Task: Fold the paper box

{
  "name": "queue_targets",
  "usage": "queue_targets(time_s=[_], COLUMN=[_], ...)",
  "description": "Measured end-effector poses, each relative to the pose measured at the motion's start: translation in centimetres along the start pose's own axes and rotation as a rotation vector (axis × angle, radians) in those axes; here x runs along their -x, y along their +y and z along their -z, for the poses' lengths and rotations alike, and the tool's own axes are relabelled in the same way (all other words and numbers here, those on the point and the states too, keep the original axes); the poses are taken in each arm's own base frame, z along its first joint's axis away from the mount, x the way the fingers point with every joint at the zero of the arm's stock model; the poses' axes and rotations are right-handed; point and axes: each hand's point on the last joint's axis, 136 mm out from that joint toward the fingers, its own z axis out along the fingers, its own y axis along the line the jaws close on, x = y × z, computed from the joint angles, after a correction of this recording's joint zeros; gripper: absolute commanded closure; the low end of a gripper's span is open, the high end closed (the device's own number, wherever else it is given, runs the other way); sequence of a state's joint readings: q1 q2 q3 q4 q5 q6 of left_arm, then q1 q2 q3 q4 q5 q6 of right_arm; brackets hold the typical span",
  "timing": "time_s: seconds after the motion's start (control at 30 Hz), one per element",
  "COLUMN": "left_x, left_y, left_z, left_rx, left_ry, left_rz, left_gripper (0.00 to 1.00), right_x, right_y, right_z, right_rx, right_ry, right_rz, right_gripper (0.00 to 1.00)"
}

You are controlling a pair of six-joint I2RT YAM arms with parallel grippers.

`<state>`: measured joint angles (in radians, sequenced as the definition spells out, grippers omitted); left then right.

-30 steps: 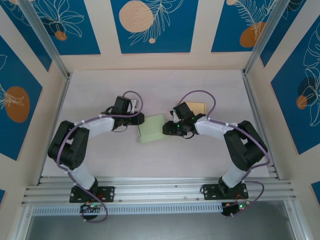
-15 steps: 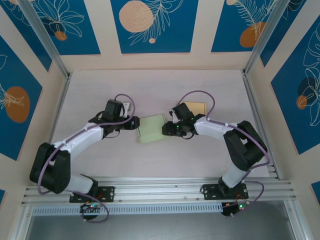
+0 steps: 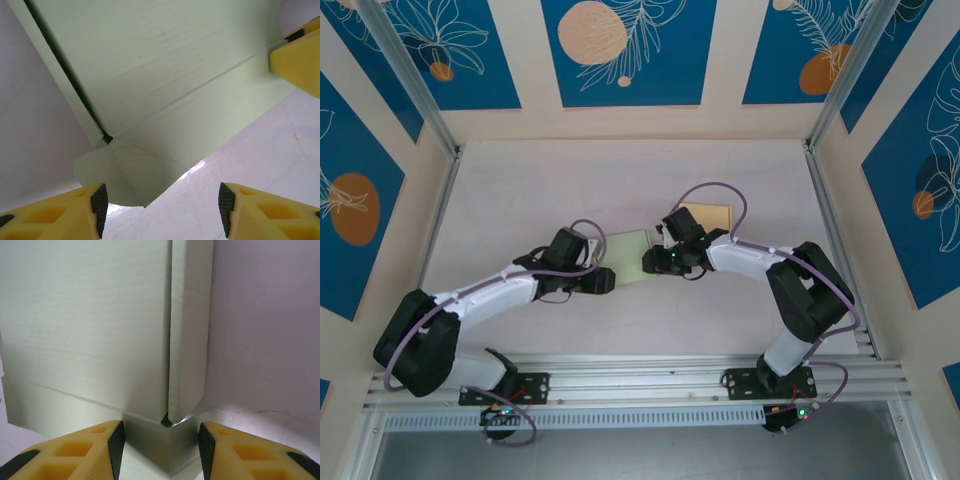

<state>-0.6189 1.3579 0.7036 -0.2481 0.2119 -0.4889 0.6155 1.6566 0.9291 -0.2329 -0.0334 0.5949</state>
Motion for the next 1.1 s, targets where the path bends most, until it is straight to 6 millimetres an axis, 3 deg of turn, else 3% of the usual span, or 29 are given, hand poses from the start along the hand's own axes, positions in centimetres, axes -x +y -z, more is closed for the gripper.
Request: queue_targets(time_s=[0.53,0.83,1.1], left_x=[0.0,1.0,1.5], left_y=[0.4,0.8,1.6], left_z=[-2.1,-2.5,-2.7], left_rx=[0.012,0.027,0.064], left_ry=[0.011,-0.050,-0.087], left_rz=[0.007,0.028,0.038], left_gripper=[0.34,0.46,0.49], right_x=[0.3,0.2,0.1], right_y=[0.5,0.5,0.5], right_z=[0.1,0.1,0.0], right_rx=[0.008,0.008,0.009], right_ry=[-0.004,0.000,0.004], right_rz=[0.008,0.006,0.006], right_gripper=[0.56,0.58,0.57])
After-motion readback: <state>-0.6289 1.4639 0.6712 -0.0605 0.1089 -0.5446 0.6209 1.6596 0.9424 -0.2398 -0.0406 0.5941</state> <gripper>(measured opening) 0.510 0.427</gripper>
